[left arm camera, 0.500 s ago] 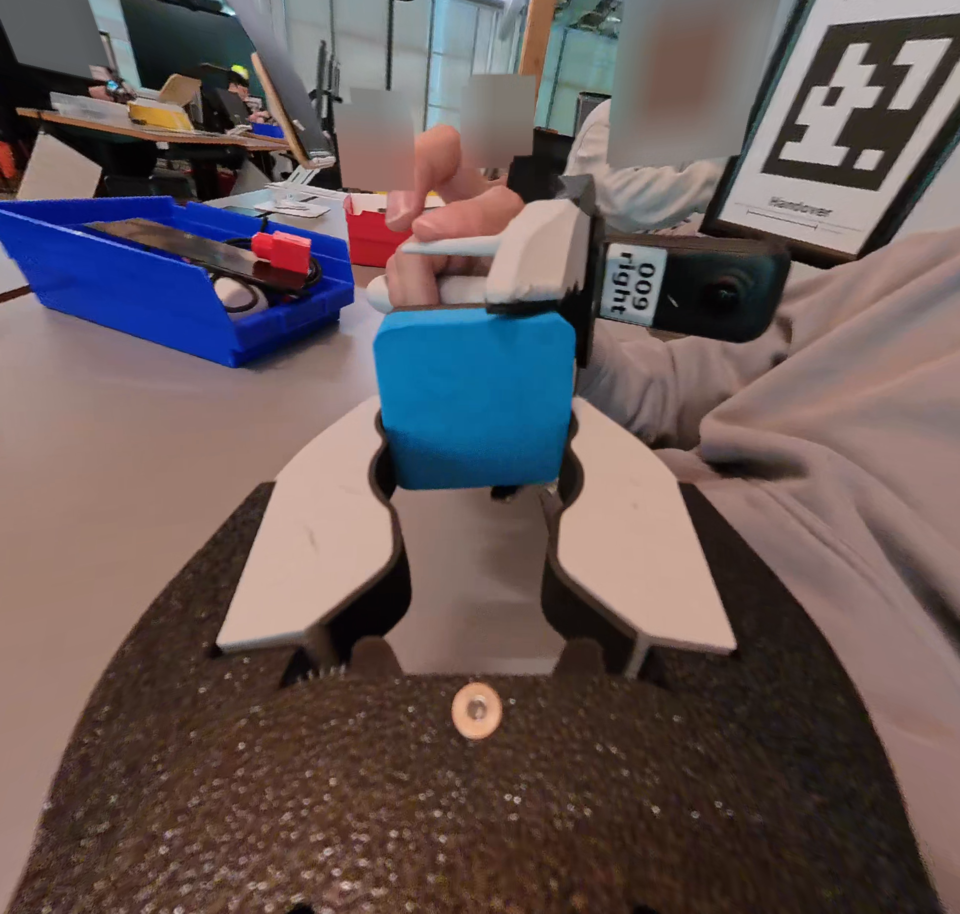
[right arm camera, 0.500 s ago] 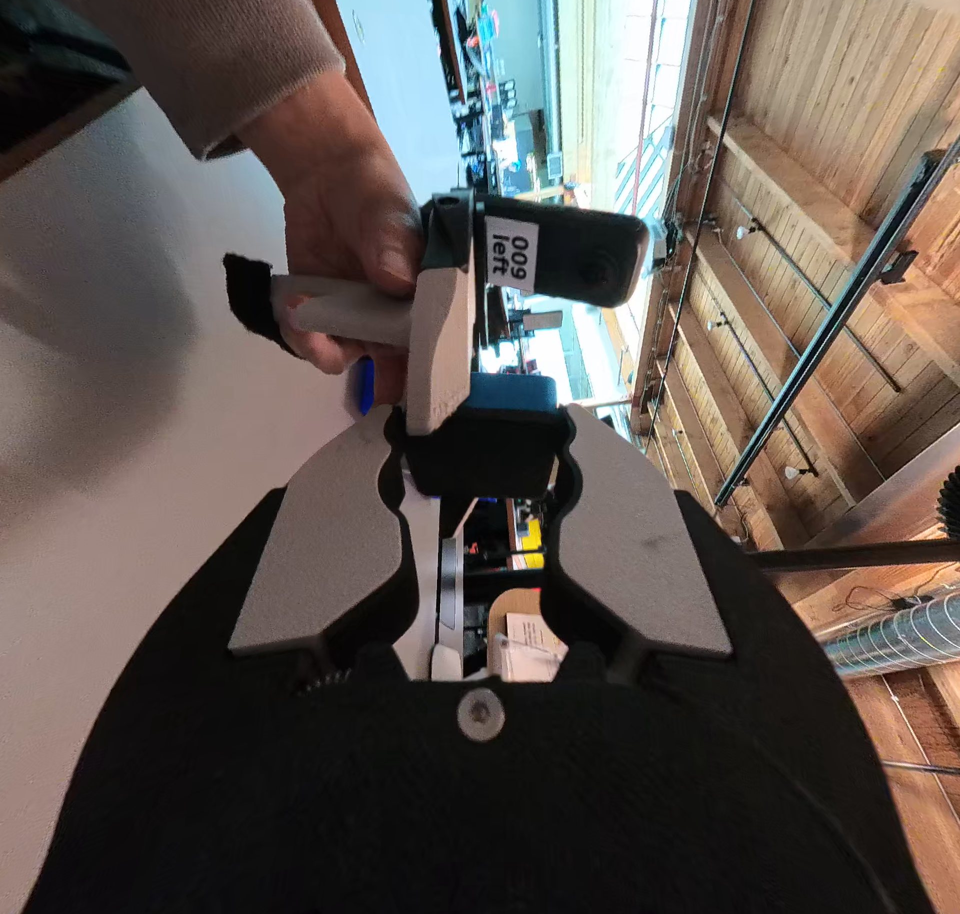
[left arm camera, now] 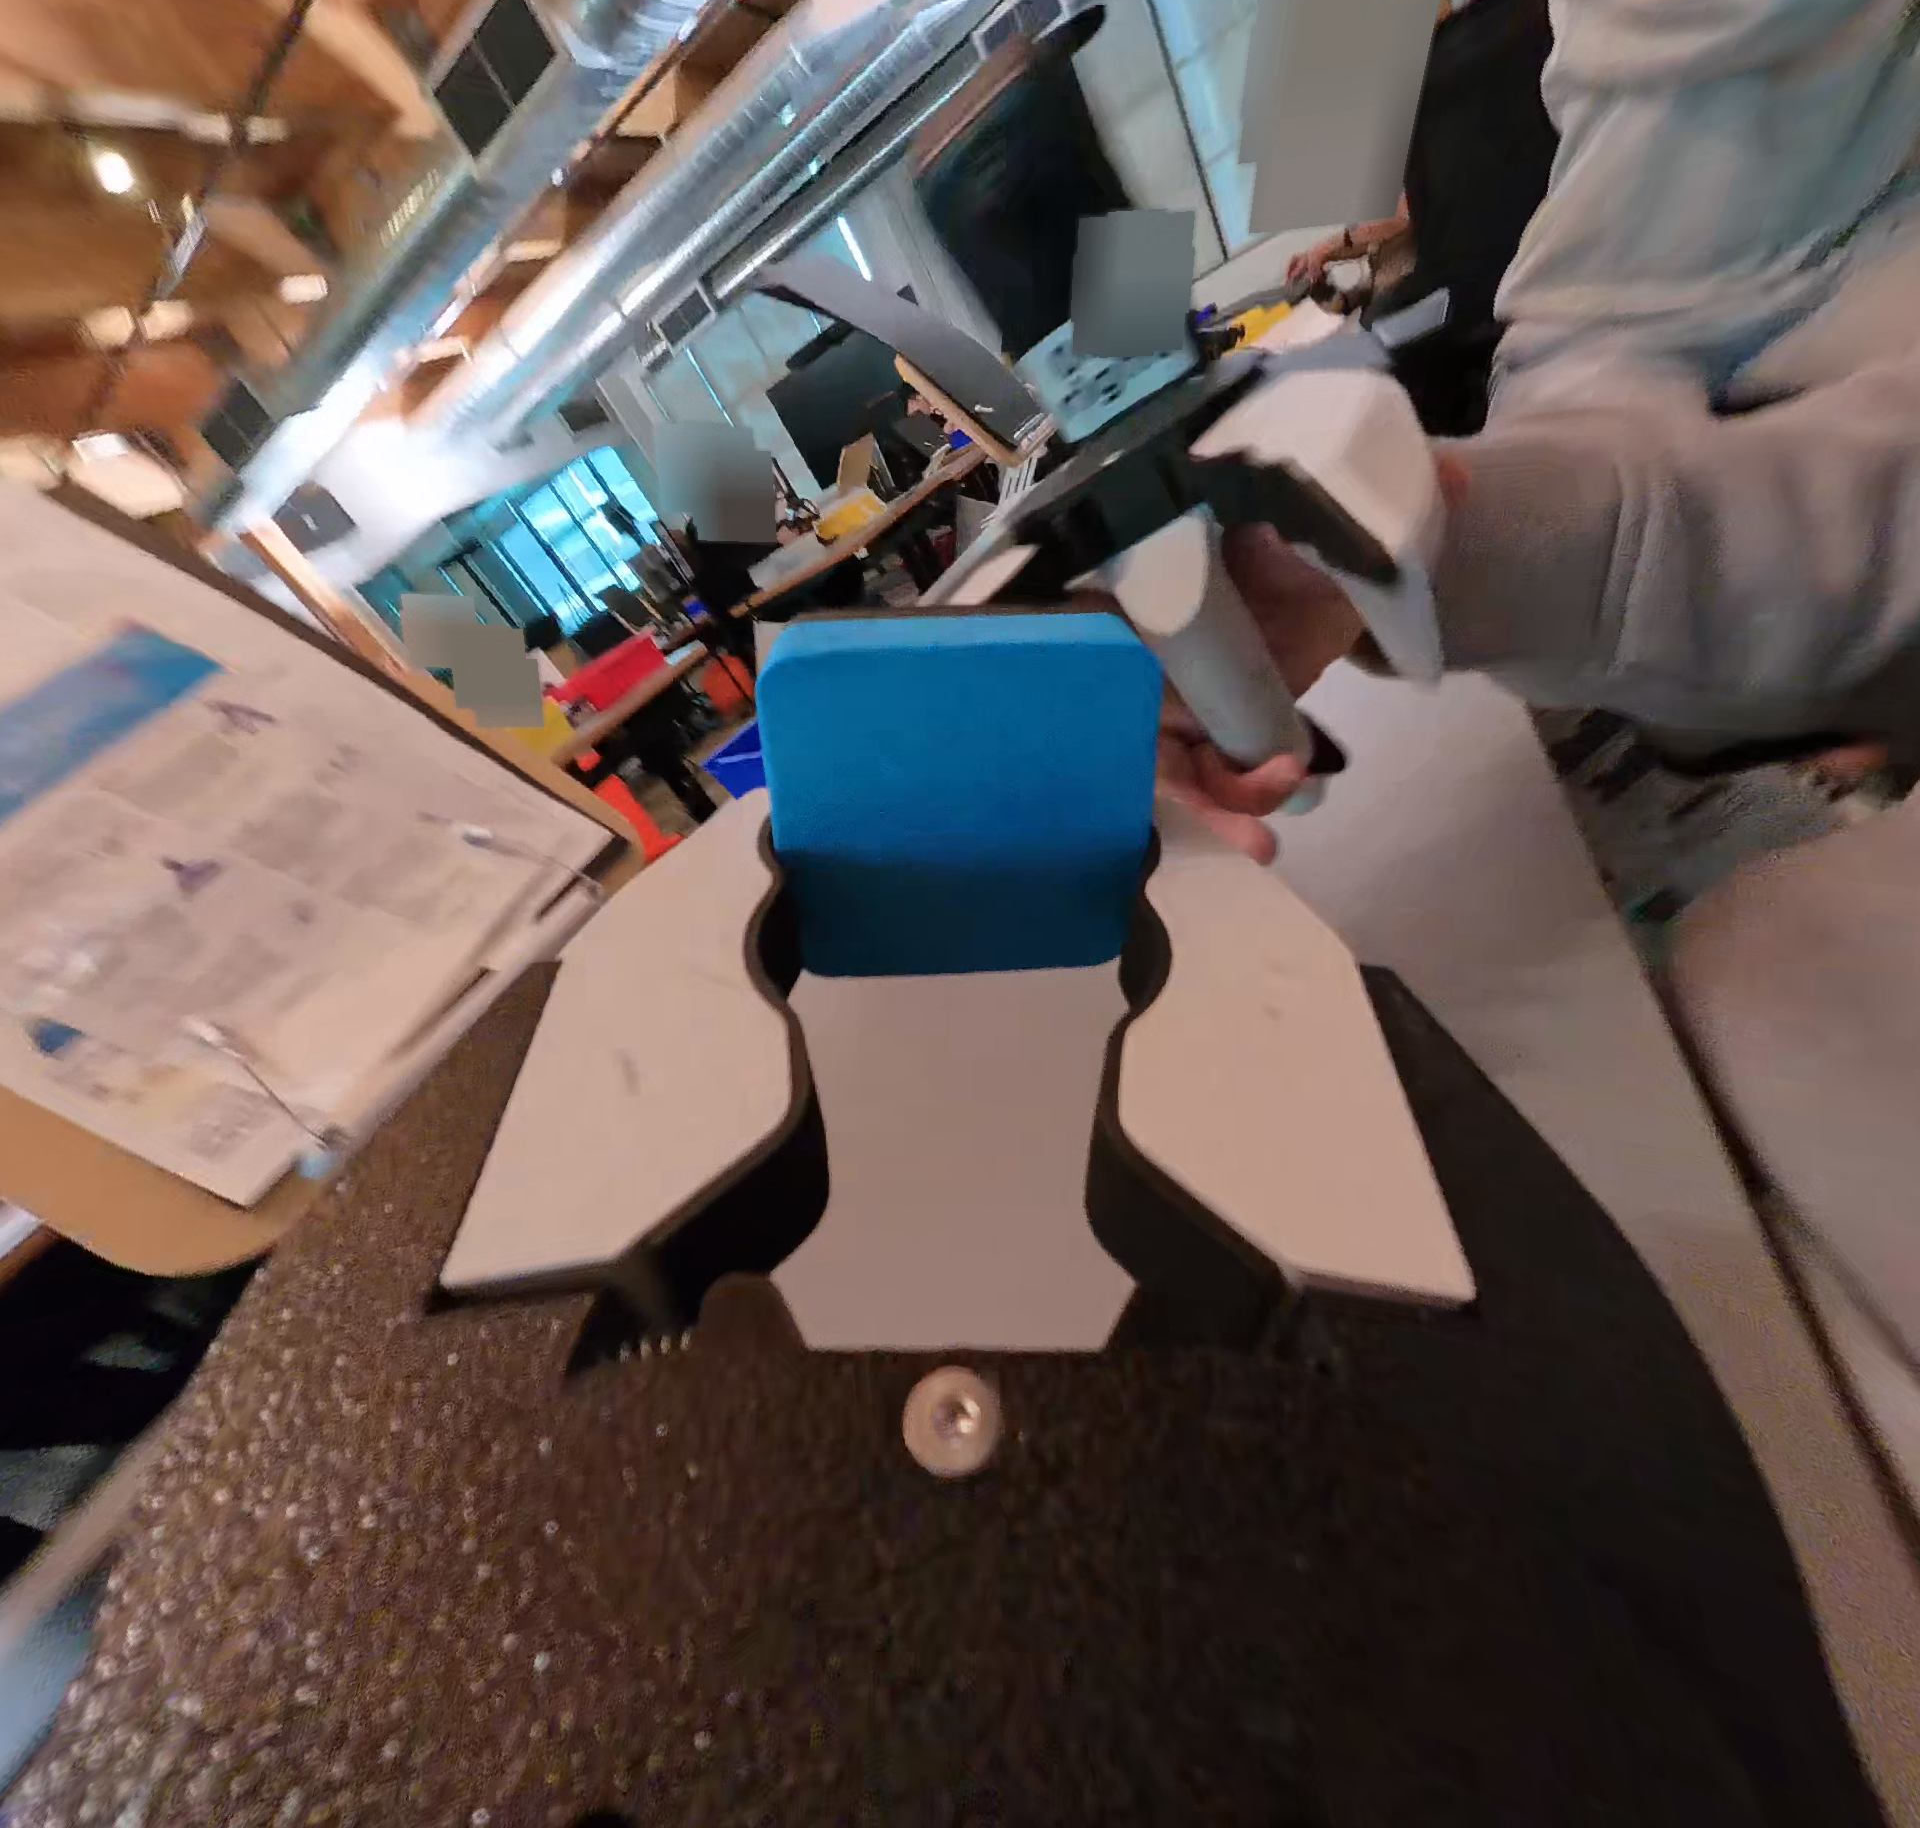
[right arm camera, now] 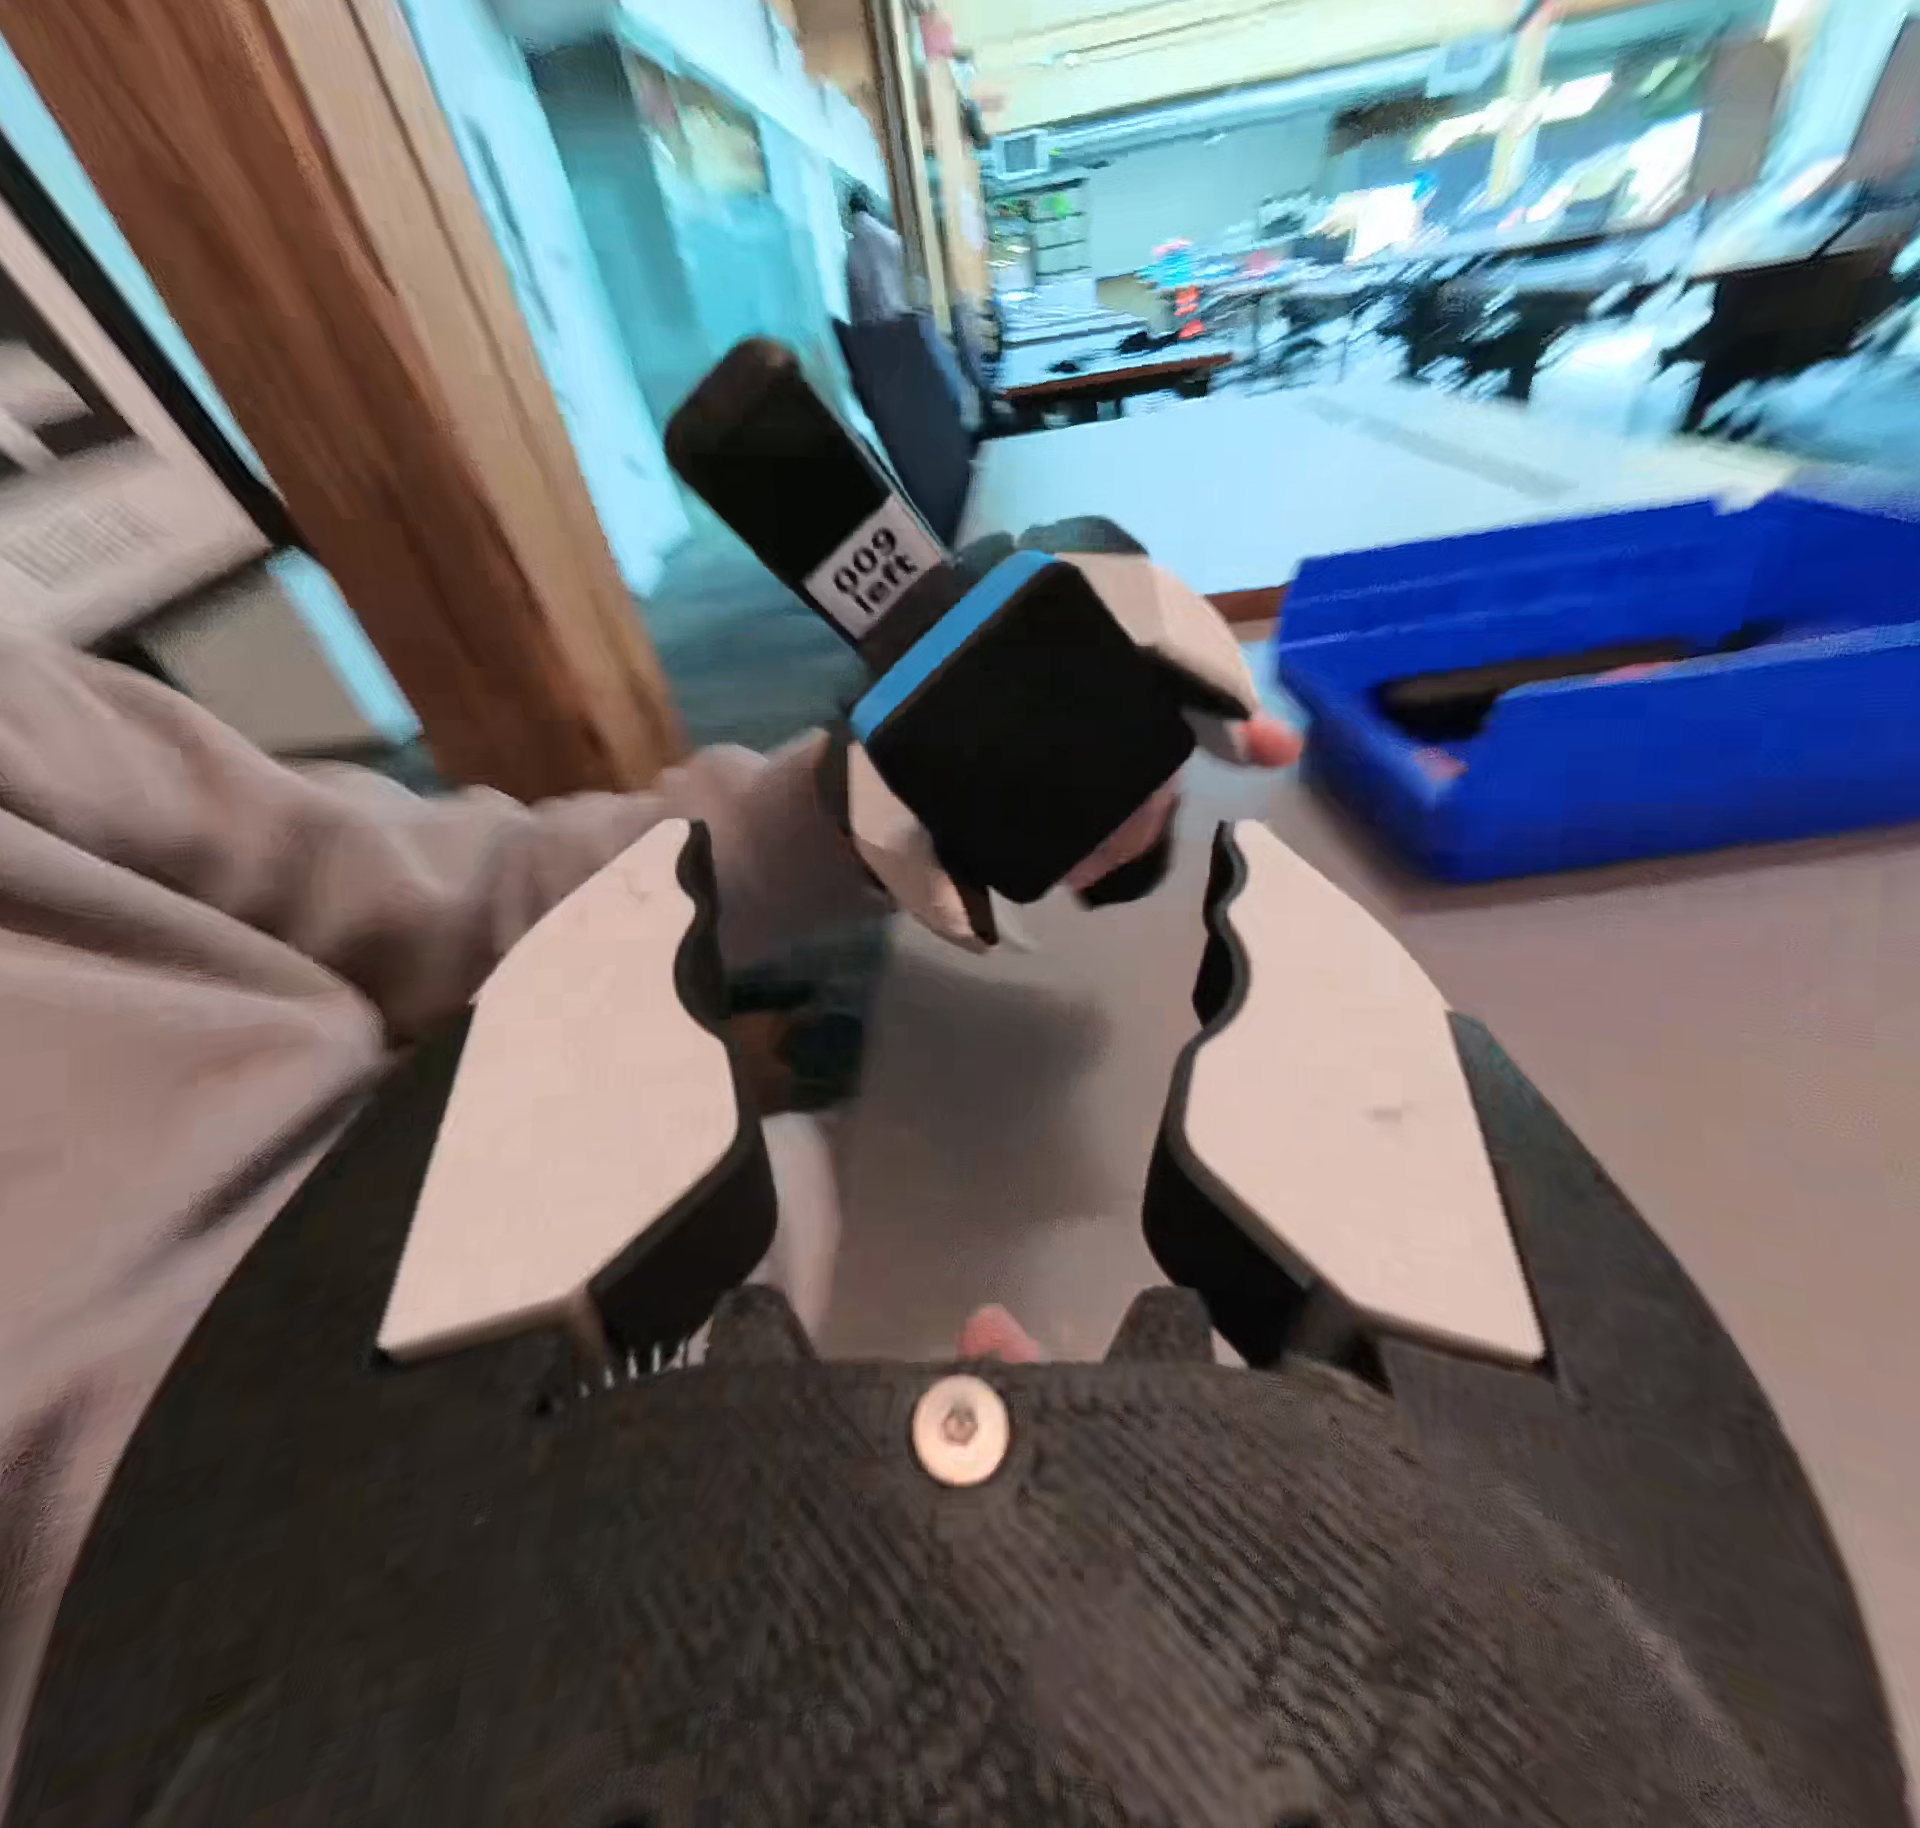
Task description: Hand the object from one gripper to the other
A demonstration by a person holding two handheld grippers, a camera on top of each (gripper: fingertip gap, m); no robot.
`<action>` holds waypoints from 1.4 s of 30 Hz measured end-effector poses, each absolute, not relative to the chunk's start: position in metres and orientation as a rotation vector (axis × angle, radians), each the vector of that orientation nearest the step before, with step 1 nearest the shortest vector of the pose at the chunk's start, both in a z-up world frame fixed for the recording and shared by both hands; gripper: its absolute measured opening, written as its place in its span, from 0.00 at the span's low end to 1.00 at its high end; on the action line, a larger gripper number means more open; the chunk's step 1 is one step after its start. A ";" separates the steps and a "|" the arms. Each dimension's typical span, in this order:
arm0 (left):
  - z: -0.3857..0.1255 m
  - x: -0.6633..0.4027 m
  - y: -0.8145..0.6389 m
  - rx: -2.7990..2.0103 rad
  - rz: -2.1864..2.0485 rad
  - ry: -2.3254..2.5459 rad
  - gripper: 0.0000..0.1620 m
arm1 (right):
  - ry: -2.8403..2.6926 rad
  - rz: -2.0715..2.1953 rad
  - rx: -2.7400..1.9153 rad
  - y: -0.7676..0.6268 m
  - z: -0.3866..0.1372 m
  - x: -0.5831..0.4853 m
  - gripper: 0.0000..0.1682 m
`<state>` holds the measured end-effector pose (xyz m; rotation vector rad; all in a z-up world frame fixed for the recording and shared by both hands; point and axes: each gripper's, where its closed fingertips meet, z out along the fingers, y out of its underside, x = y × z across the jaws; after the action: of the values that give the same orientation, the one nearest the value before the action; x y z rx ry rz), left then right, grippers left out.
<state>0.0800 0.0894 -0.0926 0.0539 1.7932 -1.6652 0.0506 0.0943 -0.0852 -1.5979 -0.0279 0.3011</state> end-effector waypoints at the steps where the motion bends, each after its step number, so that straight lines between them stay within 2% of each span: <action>1: -0.094 0.078 0.088 0.111 -1.616 1.782 0.36 | 0.016 0.437 -1.583 0.095 -0.086 0.047 0.53; 4: -0.099 0.070 0.079 0.270 -1.473 1.760 0.37 | 0.041 0.669 -1.549 0.098 -0.088 0.033 0.50; 8: -0.108 0.067 0.070 0.358 -1.381 1.775 0.37 | 0.057 0.673 -1.598 0.105 -0.099 0.029 0.46; 10: -0.111 0.066 0.067 0.374 -1.368 1.778 0.37 | 0.077 0.643 -1.628 0.107 -0.105 0.033 0.38; 15: -0.121 0.075 0.069 0.312 -1.322 1.830 0.37 | 0.090 0.620 -1.667 0.108 -0.113 0.041 0.37; 16: -0.121 0.077 0.069 0.273 -1.336 1.835 0.38 | 0.094 0.577 -1.673 0.108 -0.112 0.046 0.37; 18: -0.121 0.082 0.072 0.205 -1.360 1.842 0.49 | 0.140 0.474 -1.663 0.104 -0.105 0.061 0.37; 19: -0.121 0.087 0.075 0.164 -1.351 1.843 0.50 | 0.201 0.389 -1.664 0.098 -0.102 0.076 0.37; 24: -0.120 0.108 0.096 -0.032 -1.325 1.838 0.46 | 0.607 -0.353 -1.615 -0.011 -0.082 0.201 0.37; 29: -0.130 0.128 0.115 -0.212 -1.292 1.870 0.44 | 1.018 -0.790 -1.466 -0.178 -0.074 0.273 0.37; 36: -0.148 0.143 0.123 -0.369 -1.324 1.943 0.43 | 1.366 -0.856 -1.859 -0.270 -0.121 0.355 0.38; 42: -0.148 0.145 0.134 -0.411 -1.332 1.941 0.42 | 1.503 -0.877 -1.813 -0.294 -0.133 0.388 0.43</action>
<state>0.1451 0.1342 -0.1484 -0.4113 1.9409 -1.3322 0.3882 -0.2938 -0.1333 -1.8129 1.5026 -0.8767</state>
